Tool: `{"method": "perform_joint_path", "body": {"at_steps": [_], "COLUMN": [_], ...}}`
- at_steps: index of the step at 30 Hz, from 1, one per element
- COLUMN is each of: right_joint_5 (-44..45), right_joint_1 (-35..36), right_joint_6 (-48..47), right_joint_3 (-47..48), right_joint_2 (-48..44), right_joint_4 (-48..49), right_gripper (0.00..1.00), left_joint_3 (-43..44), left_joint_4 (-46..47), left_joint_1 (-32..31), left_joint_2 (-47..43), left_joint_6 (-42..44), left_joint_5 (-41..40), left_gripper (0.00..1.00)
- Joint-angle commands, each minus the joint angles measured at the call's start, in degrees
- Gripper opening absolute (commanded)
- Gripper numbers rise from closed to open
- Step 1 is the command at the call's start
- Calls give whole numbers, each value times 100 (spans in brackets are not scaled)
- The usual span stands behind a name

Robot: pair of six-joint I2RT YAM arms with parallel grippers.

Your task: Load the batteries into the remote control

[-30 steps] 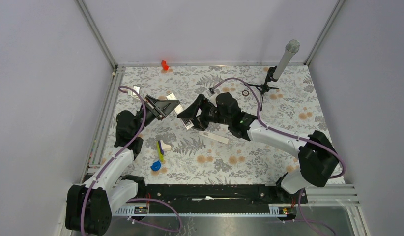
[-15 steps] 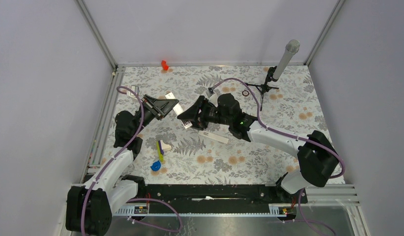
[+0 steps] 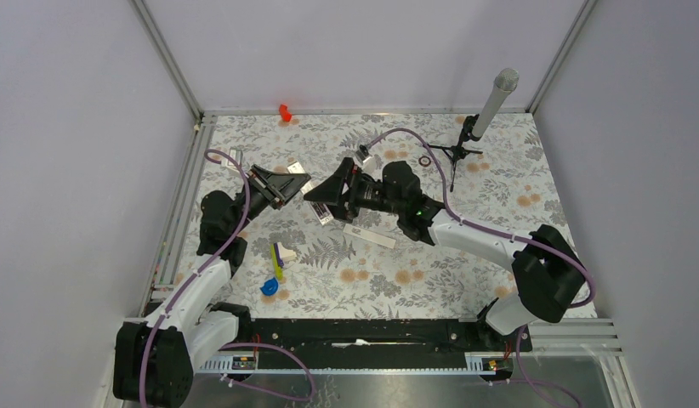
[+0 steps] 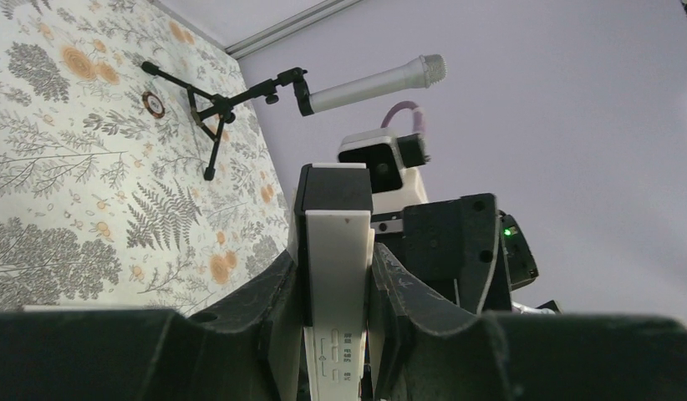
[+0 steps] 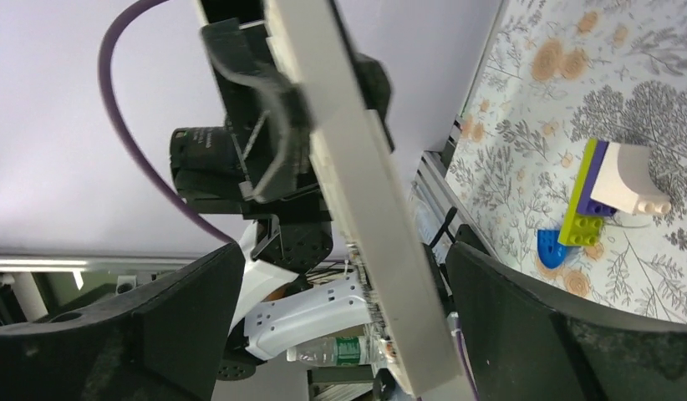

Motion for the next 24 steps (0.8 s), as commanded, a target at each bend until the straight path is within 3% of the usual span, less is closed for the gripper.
{"method": "perform_joint_path", "body": {"at_steps": [1, 5, 8, 16, 24], "right_joint_5": [-222, 1182, 2119, 2148, 2262], "right_joint_1": [-77, -55, -40, 573, 973], "right_joint_6": [-868, -2703, -3909, -5680, -6055], "right_joint_3": [132, 233, 327, 980, 1564], "right_joint_2": [-151, -578, -636, -244, 459], "right_joint_4": [199, -1290, -1846, -1937, -2160], "right_gripper": [98, 98, 98, 98, 96], "left_joint_3": [77, 144, 262, 433, 439], "left_joint_4": [105, -345, -1024, -2195, -2364], "left_joint_1": [-2, -2, -2, 1, -2], "left_joint_2": [-71, -172, -332, -592, -596], "left_joint_6": [245, 485, 873, 1430, 1408], "left_joint_5": [-80, -325, -682, -1368, -1344], "left_gripper": [0, 0, 0, 0, 0]}}
